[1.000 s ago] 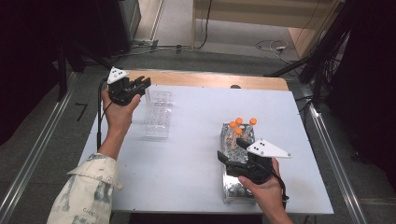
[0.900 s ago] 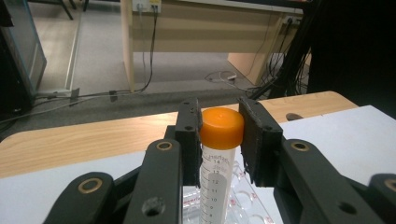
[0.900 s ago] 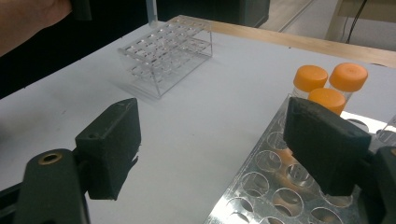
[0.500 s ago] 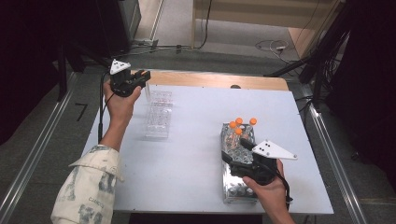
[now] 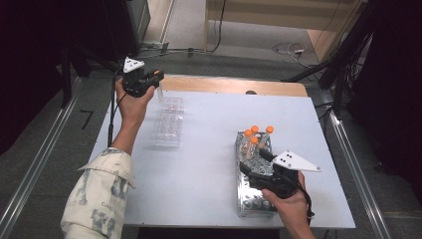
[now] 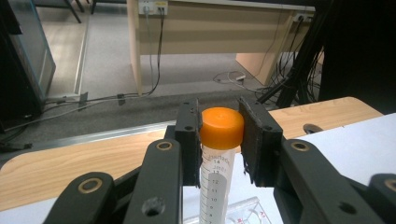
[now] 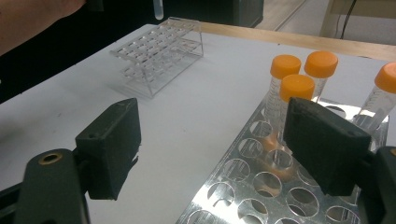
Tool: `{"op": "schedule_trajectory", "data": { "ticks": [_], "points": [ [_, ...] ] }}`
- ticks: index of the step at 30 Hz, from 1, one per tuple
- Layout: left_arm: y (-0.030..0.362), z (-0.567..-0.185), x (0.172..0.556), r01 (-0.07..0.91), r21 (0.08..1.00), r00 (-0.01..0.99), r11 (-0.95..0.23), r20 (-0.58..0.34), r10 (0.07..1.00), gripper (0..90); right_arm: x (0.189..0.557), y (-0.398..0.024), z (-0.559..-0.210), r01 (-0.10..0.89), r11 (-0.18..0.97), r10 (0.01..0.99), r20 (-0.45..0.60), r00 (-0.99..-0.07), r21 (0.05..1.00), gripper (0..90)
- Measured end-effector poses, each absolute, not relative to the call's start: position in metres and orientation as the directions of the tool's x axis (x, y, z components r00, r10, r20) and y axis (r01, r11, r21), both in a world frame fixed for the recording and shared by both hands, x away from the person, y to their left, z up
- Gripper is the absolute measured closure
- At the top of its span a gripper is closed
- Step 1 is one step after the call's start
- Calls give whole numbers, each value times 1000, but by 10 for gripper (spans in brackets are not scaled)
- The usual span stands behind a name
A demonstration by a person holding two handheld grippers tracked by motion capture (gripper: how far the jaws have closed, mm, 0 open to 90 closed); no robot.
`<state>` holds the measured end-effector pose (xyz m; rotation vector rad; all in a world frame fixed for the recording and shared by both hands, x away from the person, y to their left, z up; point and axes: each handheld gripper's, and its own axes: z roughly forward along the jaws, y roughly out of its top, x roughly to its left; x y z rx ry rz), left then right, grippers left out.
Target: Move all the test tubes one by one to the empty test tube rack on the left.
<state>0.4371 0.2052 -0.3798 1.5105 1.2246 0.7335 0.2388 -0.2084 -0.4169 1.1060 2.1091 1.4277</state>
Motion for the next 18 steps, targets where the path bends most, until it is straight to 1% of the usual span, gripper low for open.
{"op": "schedule_trajectory", "data": {
  "ticks": [6,11,18],
  "points": [
    [205,-388,444,337,941,292,29,-134,947,711,238,-210,-418,406,176,770,131,-624,897,179],
    [206,-390,448,319,946,291,48,-146,946,711,238,-211,-418,407,175,770,133,-624,897,180],
    [205,-396,450,334,942,301,29,-136,944,711,238,-211,-418,406,173,769,135,-625,898,180]
  ]
}}
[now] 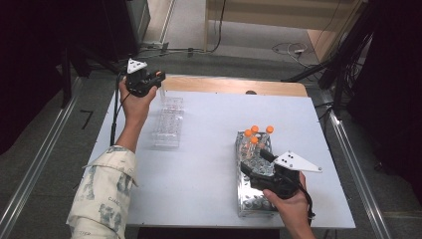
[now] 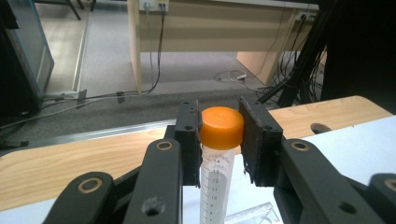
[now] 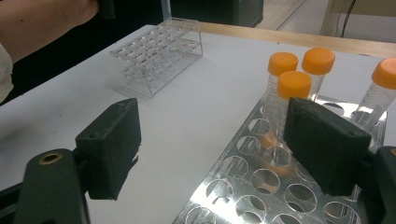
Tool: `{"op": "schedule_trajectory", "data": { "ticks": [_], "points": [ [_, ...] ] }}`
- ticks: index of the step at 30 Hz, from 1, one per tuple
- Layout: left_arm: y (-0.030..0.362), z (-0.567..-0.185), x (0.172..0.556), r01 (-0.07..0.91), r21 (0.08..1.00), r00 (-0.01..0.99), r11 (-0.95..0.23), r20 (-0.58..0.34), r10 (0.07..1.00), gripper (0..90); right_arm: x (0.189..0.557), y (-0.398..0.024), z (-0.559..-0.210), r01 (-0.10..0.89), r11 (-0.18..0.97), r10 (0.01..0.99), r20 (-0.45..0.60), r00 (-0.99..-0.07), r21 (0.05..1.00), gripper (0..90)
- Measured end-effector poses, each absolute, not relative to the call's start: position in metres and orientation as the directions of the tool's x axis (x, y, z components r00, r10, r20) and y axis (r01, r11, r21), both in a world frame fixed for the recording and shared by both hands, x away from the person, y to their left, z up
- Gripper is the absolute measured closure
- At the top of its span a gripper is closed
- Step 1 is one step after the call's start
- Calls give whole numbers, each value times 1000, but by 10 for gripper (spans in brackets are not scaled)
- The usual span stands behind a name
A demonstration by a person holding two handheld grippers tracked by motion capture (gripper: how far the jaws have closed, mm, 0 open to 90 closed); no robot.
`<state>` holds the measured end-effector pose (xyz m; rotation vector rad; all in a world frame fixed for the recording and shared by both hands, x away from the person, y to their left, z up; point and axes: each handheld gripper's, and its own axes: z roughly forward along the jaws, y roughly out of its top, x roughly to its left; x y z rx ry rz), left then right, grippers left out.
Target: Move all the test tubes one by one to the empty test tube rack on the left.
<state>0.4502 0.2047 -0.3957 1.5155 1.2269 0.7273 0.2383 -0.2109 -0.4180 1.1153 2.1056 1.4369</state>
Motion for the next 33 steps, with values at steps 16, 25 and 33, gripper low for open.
{"op": "schedule_trajectory", "data": {
  "ticks": [16,25,33],
  "points": [
    [199,-423,437,363,930,313,-57,-64,947,708,238,-213,-417,404,166,770,138,-623,899,180],
    [193,-432,434,385,914,312,-127,1,950,707,239,-214,-417,406,166,771,138,-622,899,180],
    [193,-437,434,392,912,310,-120,-8,951,705,239,-215,-418,407,164,772,140,-620,899,180]
  ]
}}
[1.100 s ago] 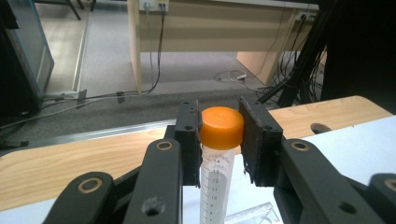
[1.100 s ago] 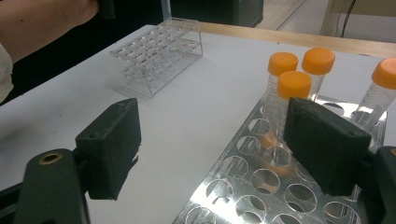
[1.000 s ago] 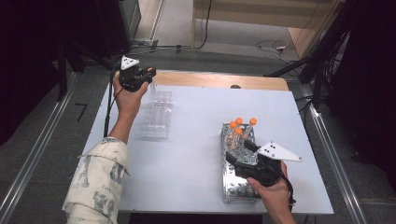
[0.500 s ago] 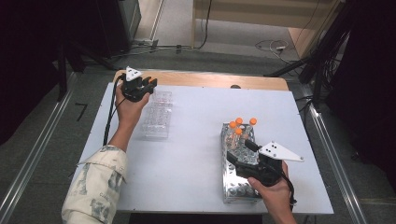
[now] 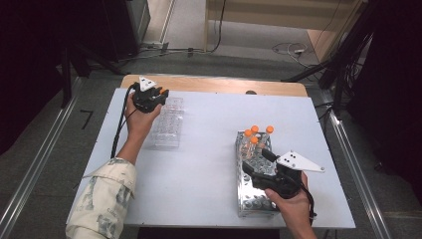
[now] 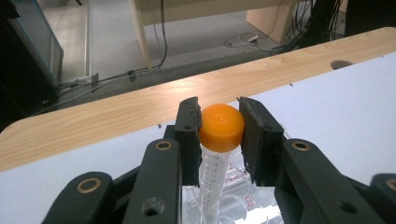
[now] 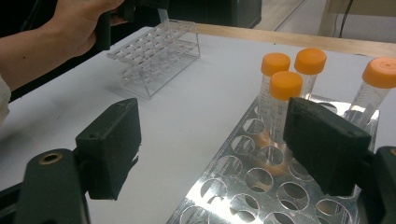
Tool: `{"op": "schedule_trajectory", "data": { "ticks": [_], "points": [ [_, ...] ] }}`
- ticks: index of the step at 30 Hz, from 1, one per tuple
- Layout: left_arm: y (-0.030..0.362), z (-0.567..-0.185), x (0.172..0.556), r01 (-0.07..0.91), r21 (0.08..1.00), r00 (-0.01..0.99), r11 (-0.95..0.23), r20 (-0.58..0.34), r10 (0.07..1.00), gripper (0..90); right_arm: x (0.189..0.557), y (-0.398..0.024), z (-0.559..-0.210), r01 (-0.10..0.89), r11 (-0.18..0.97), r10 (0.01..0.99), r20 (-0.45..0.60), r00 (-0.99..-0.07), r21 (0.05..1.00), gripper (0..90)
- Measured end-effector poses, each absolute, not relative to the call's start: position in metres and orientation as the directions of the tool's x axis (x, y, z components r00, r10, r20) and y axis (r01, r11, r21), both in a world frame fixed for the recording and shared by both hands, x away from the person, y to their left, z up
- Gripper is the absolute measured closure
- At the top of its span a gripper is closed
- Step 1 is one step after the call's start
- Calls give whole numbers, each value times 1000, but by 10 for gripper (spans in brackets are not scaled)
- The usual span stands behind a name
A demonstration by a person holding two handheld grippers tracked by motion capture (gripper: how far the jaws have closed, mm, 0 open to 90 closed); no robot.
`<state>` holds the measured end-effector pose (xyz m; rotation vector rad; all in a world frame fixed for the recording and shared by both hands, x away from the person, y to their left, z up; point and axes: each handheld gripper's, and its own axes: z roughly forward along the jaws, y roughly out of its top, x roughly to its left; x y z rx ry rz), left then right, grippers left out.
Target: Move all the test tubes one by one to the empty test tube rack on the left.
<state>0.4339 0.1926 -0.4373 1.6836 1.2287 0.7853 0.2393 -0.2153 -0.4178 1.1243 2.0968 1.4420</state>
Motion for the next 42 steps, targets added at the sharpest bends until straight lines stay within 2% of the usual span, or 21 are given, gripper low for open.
{"op": "schedule_trajectory", "data": {
  "ticks": [4,13,19,24,34,42],
  "points": [
    [193,-437,433,397,910,311,-114,-16,950,681,239,-215,-418,409,165,773,140,-619,898,180],
    [195,-430,425,383,922,339,-65,-75,938,432,241,-219,-419,415,165,781,139,-609,895,180],
    [197,-421,412,360,933,353,-31,-105,930,321,243,-224,-419,415,164,792,132,-597,895,180],
    [198,-412,398,334,943,358,-19,-108,927,287,245,-232,-419,415,161,805,124,-580,895,180],
    [205,-409,359,348,937,332,33,-156,930,254,255,-250,-424,411,150,855,90,-510,899,212],
    [196,-411,326,341,940,379,5,-142,914,236,278,-257,-437,439,138,896,77,-438,888,244]
  ]
}}
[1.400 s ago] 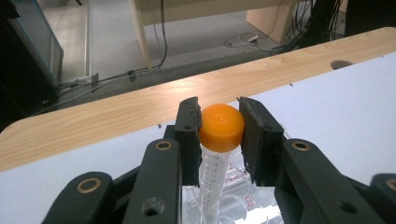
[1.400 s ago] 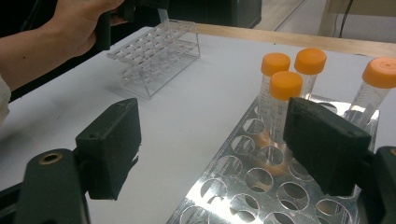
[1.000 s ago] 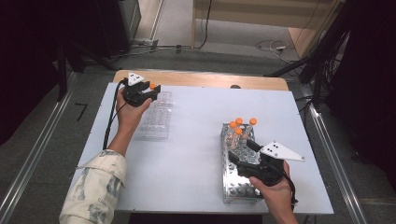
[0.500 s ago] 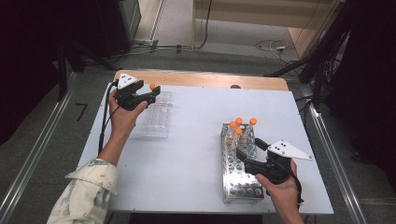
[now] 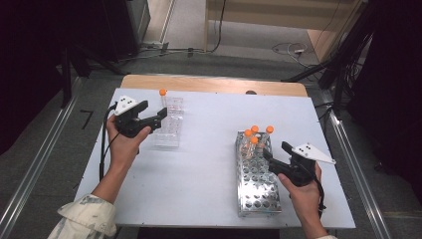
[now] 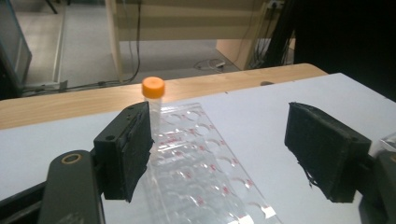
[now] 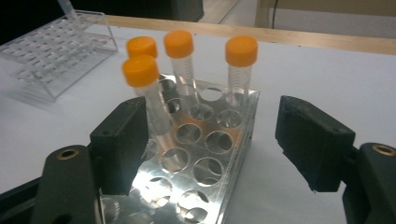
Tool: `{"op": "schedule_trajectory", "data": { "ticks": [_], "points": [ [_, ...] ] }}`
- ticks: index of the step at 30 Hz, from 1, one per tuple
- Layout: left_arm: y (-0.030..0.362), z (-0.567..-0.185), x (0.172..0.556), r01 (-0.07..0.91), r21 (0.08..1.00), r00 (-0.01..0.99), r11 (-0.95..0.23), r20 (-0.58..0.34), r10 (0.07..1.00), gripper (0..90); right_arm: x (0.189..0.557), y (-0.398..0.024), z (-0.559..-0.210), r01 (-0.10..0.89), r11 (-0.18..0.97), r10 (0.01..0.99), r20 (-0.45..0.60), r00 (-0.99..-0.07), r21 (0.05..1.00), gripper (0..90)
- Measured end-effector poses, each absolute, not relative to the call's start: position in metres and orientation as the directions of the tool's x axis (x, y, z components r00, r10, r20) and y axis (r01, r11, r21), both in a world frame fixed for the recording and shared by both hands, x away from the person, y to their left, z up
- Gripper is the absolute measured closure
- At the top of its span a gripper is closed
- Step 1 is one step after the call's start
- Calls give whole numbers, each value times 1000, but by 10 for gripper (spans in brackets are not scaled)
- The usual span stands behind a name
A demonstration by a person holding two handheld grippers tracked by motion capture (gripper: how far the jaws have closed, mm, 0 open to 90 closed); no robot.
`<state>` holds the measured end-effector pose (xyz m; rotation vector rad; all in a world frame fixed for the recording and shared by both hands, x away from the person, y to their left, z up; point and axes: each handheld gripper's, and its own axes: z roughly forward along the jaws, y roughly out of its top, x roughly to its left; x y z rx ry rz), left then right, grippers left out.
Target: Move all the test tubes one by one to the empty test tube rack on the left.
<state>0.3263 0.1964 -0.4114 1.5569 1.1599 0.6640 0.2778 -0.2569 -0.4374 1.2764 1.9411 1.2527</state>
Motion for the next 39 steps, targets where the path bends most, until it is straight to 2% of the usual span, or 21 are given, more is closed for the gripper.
{"op": "schedule_trajectory", "data": {
  "ticks": [6,13,20,21,33,35,39],
  "points": [
    [190,-416,308,349,937,414,-20,-135,900,194,294,-256,-446,442,148,914,48,-402,885,244],
    [186,-425,295,364,931,421,-40,-126,899,191,311,-253,-454,444,158,919,33,-392,882,279],
    [187,-432,291,375,926,417,-35,-135,899,191,322,-252,-459,438,170,915,24,-403,883,381],
    [187,-432,291,378,925,420,-39,-133,898,191,324,-252,-461,433,181,913,12,-408,883,419],
    [184,-435,291,377,925,433,-43,-135,891,192,332,-251,-464,411,191,900,8,-436,892,566],
    [184,-435,291,377,925,436,-46,-133,890,193,334,-251,-465,406,191,896,10,-444,894,614],
    [183,-435,291,376,925,441,-48,-133,888,194,335,-250,-465,406,188,893,16,-449,894,646]
  ]
}}
